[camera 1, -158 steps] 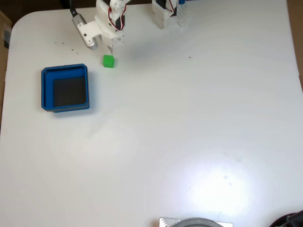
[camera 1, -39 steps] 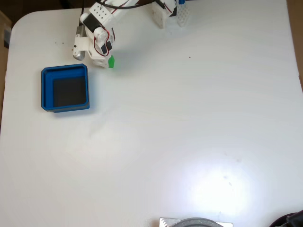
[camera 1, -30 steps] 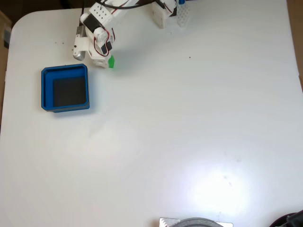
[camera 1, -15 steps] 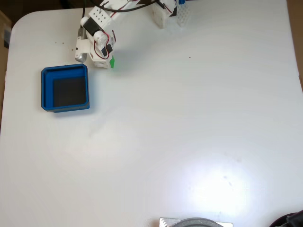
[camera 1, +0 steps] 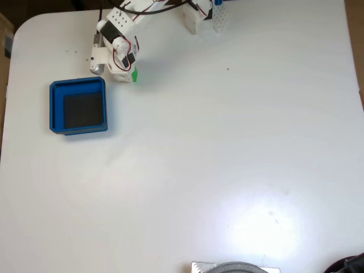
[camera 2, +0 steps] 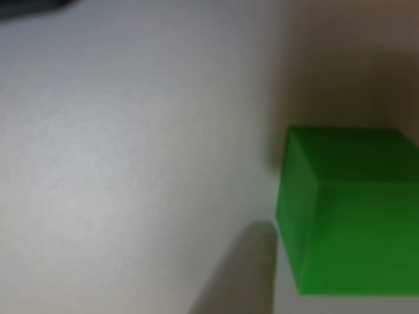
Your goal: Pick up green cube and drop it in the blue box
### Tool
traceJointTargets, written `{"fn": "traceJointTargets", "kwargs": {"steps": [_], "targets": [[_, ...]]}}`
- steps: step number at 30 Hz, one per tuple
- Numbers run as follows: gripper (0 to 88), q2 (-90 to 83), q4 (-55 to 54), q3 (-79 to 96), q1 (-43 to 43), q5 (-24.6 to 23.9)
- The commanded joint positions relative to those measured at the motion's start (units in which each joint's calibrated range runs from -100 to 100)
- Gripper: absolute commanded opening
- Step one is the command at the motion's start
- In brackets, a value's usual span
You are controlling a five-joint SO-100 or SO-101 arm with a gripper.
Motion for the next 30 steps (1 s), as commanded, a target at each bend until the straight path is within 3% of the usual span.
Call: {"fn": "traceJointTargets", "kwargs": {"steps": [1,5,13,30], "targets": [[30.2,-0.74,-0.89,-2.37,0.3,-0.1],[28.8,-0.65,-0.89,-2.28,0.3,-0.1],[14.9,-0.57,-0.81,-2.19,0.45,0.2],[12.8,-0.49,-0.81,-2.1,0.37,-0.1]]}}
